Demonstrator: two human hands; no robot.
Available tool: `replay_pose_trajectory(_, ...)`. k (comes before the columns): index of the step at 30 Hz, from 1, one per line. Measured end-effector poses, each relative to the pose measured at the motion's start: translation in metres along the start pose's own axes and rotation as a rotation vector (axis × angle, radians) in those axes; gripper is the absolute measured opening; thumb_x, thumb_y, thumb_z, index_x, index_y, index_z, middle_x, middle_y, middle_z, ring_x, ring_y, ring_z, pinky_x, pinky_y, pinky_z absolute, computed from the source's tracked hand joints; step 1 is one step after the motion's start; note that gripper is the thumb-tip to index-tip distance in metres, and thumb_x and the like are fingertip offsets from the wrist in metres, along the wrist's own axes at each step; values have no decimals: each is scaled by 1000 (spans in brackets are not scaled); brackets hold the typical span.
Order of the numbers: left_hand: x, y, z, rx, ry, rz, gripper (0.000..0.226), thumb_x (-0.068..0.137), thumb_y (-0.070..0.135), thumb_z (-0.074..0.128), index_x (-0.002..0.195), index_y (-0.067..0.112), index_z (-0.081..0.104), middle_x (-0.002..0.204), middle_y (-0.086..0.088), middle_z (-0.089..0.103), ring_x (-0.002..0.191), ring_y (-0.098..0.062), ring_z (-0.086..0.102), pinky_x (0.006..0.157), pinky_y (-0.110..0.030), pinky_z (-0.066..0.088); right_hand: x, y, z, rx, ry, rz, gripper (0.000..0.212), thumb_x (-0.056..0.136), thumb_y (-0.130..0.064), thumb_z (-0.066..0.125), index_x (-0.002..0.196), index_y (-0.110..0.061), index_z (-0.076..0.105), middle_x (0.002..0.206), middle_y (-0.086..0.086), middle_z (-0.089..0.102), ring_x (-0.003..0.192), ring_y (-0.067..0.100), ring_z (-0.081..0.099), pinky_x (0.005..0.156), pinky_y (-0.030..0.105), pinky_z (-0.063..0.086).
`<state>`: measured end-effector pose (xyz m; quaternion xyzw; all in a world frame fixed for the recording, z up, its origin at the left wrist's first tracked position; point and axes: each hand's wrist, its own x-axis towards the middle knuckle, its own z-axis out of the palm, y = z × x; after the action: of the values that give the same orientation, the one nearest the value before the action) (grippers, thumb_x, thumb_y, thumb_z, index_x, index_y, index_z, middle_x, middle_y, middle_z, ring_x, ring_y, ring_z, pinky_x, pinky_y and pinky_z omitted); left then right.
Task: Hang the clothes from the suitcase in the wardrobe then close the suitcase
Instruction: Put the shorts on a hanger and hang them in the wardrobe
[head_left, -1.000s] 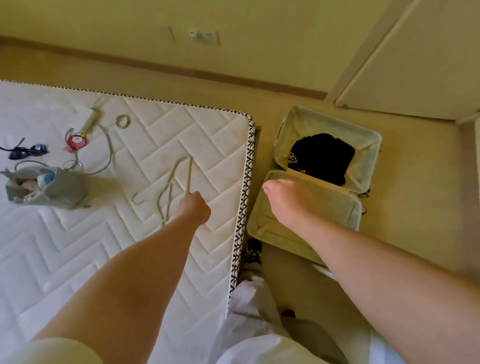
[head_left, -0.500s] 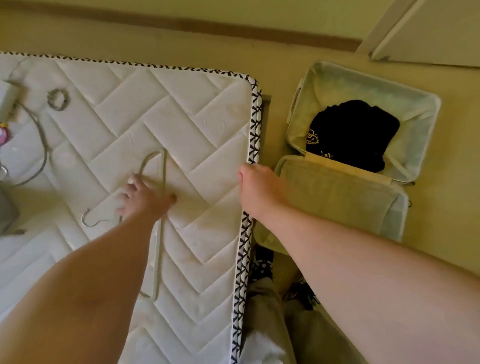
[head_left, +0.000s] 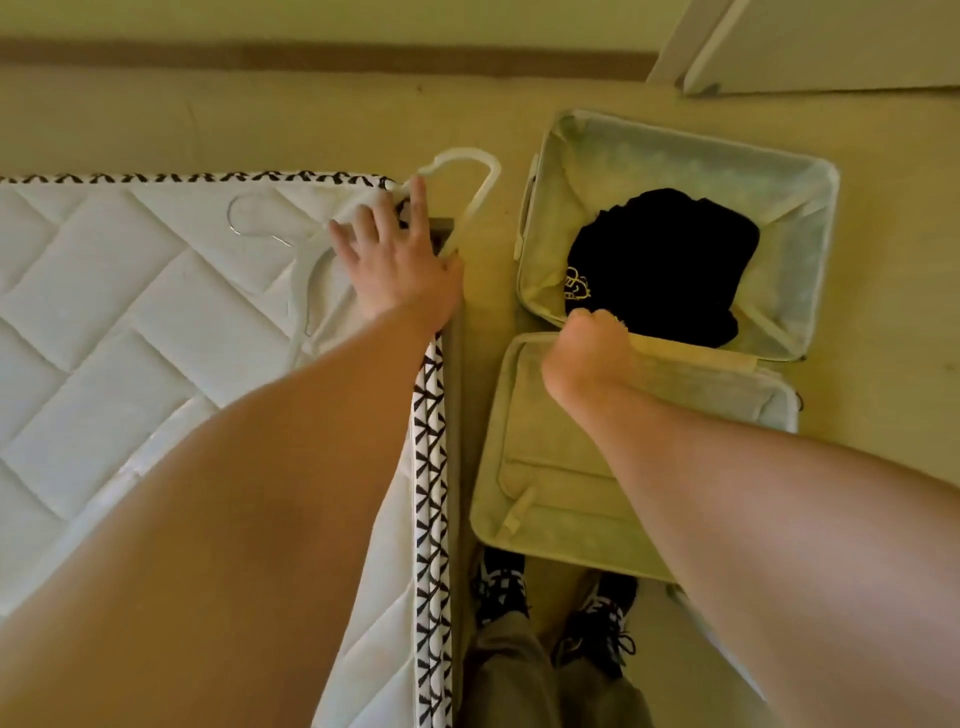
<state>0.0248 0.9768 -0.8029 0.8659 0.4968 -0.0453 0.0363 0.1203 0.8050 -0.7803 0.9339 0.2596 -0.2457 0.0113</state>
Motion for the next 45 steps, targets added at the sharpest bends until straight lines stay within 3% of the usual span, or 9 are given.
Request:
replay_pose_trajectory(13,0,10,34,-40,121,-26,96,77,50,50,161,31,9,156,-14,28,144,-38,22,122,-61,4,187,44,138,-194,-294,155,44,98,-17,46,141,-8,49,142,14,45,132,34,42,104,47,41)
replay_pose_trajectory(19,7,6,48,11,175,-33,100,72,46,56,162,29,14,154,-15,31,142,-35,20,121,-62,5,258,51,197,-38,-383,220,60,99,-55,27,150,-27,43,165,5,12,147,33,15,116,54,18)
replay_pose_trajectory(23,9,3,53,30,195,-28,101,71,47,59,161,28,16,153,-16,32,142,-34,19,120,-62,7,279,50,215,52,-444,327,80,86,-66,30,159,-35,15,167,1,2,151,36,4,120,54,6)
replay_pose_trajectory(26,8,4,53,33,182,-26,100,72,46,58,161,27,16,153,-17,32,141,-34,19,120,-63,7,282,52,204,-1,-417,230,49,98,-39,37,145,-27,41,157,16,26,141,41,26,114,53,23)
replay_pose_trajectory(29,11,4,50,43,154,-37,97,76,49,53,162,28,13,154,-16,30,142,-35,20,120,-63,7,281,49,181,93,-176,213,44,101,-30,42,132,-2,54,133,26,53,120,43,53,93,45,45)
replay_pose_trajectory(31,9,3,48,36,138,-42,94,78,51,50,161,28,12,155,-16,29,143,-36,21,120,-63,7,269,44,163,222,-52,294,53,96,-37,59,132,1,48,134,24,52,121,42,54,95,46,47)
replay_pose_trajectory(34,10,3,48,25,126,-45,96,77,48,51,161,29,9,155,-17,28,143,-38,22,120,-63,6,250,47,133,305,-42,386,67,85,-28,76,135,-5,36,134,21,52,121,41,56,95,45,50)
replay_pose_trajectory(40,8,4,44,-23,83,-46,91,84,51,53,160,30,6,154,-18,25,144,-40,20,121,-63,1,178,80,52,285,49,334,26,100,-24,58,119,-7,61,118,16,65,111,38,62,77,34,42)
replay_pose_trajectory(45,12,7,5,-4,-90,-12,85,90,72,39,157,31,7,138,-23,36,134,-45,33,120,-66,6,92,89,-41,402,140,377,30,103,-35,49,120,-11,57,120,15,63,114,37,59,84,37,43)
